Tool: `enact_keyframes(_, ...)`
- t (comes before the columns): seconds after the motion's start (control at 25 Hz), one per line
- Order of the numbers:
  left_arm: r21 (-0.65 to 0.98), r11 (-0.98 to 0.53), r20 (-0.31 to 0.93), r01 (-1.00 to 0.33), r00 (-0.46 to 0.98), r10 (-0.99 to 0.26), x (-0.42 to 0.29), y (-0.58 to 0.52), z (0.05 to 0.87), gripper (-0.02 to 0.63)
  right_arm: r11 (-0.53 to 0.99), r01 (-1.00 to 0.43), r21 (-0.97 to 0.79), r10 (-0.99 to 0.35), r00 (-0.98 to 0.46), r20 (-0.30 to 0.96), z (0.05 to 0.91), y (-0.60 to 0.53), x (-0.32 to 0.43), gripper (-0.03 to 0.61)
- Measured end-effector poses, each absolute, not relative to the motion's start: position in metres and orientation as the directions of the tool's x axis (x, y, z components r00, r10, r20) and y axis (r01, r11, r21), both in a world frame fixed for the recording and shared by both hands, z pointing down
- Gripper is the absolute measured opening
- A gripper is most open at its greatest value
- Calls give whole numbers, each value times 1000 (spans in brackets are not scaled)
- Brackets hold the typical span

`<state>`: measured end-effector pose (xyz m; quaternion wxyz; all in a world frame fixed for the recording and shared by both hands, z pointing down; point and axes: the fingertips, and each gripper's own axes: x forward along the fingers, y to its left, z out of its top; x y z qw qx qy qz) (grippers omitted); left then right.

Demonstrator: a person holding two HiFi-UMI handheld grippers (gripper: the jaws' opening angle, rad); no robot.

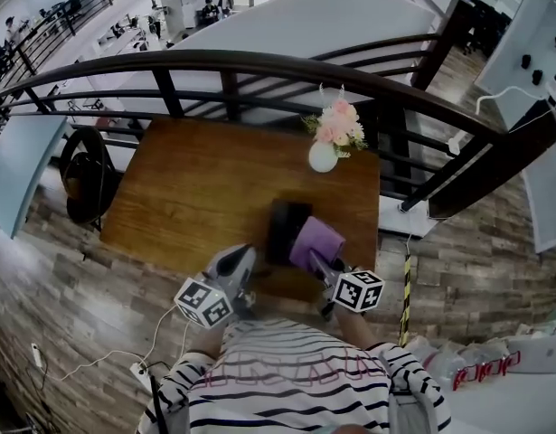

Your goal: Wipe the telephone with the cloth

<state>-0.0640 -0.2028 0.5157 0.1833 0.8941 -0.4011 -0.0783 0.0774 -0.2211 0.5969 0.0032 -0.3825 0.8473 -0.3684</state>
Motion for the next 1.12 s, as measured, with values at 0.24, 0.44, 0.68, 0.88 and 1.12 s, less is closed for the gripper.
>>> enact_keyframes(0.24,383,-577,4,-721,626,-780,-78,-190,513,0,443,-586,-679,-662,-724,193,568,-209,72,49)
enact_keyframes(0.44,367,-567,1,-737,610,-792,-80,-179,512,0,459,-530,-713,-649,-748,139,555,-195,65,49)
enact_keyframes(0.68,366,-550,5,-750,593,-805,-78,-159,513,0,466,-508,-724,-631,-764,130,555,-176,65,49)
enact_keyframes(0.88,369,-535,10,-760,579,-815,-76,-142,516,0,472,-502,-725,-621,-773,130,556,-161,68,49)
enact_keyframes(1.12,379,-526,9,-761,571,-821,-75,-123,519,0,488,-506,-711,-611,-780,136,555,-145,68,49)
